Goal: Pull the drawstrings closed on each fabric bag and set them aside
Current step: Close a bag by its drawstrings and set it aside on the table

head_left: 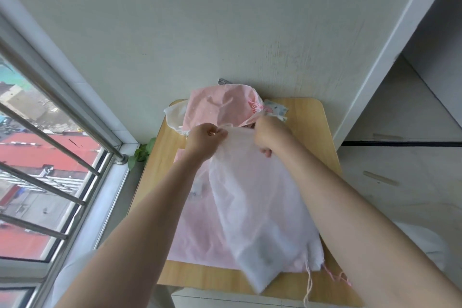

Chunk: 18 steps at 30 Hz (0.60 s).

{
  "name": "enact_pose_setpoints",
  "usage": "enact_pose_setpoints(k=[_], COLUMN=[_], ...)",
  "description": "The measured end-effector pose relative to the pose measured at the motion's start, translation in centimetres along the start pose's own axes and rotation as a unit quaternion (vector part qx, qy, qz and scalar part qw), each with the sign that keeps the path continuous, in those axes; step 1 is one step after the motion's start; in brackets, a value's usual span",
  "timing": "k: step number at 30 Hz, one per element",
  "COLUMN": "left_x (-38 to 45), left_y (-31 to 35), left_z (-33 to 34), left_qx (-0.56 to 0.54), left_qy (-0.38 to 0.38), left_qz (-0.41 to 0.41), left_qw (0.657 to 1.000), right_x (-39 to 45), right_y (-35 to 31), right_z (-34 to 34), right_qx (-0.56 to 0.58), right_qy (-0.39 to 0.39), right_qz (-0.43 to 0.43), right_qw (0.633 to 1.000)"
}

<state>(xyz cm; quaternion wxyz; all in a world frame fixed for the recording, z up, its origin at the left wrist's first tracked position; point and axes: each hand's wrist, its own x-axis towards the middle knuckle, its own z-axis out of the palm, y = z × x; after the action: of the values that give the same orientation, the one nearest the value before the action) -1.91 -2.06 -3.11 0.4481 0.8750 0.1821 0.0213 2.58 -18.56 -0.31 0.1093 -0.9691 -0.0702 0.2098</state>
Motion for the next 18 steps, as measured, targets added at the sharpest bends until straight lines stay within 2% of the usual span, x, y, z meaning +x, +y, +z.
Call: enact_pose_setpoints(k=[2,3,6,8,10,12,14,16,18], left_x=[1.6,2.4,5.0,6.6,7.6,8.4,8.3,7.6,6.4], left_y=[0.3,0.3,-0.4,-0.9,-1.2,-1.5,-1.4,-1.4,-1.6], left_z=[-1.0,-1.4,-2.3,-2.3,-2.0,-1.7,-1.5,-1.5,-1.6], left_qx=[-0.098,-0.142,-0.221,-0.242,-0.256,-0.295,-0.355,-0.392,-0.355], left_qy=[0.064,0.093,0.148,0.146,0.131,0.123,0.126,0.134,0.151], left_qz=[-0.037,-0.058,-0.116,-0.153,-0.189,-0.212,-0.201,-0.163,-0.141], left_qw=[0.992,0.984,0.957,0.947,0.939,0.924,0.904,0.895,0.911], right_x=[1.5,2.0,3.3,4.1,4.4,5.0,5.5,5.6,4.9], right_y=[-1.9,-2.9,-5.0,-5.0,-4.2,-3.3,-2.6,-2.3,-2.4], right_z=[-1.0,-1.5,-1.8,-0.9,0.5,1.7,2.5,3.2,3.7], right_qx=[0.078,0.101,0.043,-0.003,-0.004,0.022,0.037,0.065,0.106], right_qy=[0.154,0.193,0.235,0.264,0.250,0.176,0.106,0.109,0.159], right_qz=[-0.075,-0.114,-0.156,-0.155,-0.159,-0.151,-0.134,-0.142,-0.161], right_qw=[0.982,0.969,0.958,0.952,0.955,0.973,0.985,0.982,0.968])
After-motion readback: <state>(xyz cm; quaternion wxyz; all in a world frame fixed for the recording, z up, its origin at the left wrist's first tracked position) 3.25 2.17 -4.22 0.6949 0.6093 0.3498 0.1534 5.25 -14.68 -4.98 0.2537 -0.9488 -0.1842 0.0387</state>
